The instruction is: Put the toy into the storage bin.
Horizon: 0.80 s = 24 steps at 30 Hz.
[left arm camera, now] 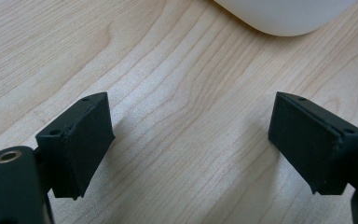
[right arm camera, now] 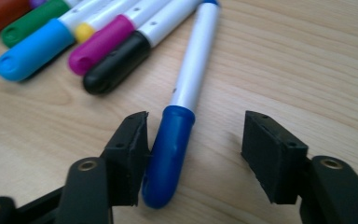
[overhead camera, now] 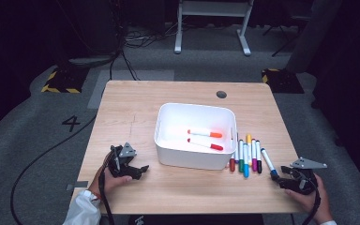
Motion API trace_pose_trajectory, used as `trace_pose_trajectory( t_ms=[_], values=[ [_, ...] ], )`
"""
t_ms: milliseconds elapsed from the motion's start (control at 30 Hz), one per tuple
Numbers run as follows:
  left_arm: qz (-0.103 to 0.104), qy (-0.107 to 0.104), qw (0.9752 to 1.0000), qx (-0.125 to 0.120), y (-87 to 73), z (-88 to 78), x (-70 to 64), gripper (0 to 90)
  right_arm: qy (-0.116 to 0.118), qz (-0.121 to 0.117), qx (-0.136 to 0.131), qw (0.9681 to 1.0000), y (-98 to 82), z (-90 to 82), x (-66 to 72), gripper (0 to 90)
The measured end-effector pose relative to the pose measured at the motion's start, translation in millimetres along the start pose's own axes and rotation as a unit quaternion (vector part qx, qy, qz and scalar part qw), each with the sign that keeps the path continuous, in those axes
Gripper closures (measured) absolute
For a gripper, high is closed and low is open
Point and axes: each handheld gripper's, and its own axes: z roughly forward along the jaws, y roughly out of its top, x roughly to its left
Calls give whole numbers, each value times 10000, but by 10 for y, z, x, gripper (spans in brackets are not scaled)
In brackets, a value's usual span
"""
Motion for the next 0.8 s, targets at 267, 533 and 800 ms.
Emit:
trace_pose_trajectory(
  t_ms=[267,533,800],
  values=[
    [2,0,10000,0,0,0,0,139,-274,232,-142,9993,-6,6,-42,717],
    [0,0,10000,0,0,0,0,139,-307,285,-240,9988,-14,17,-73,750],
    [1,0,10000,1,0,0,0,139,-190,340,-398,9984,-1,-19,-143,751]
  ],
)
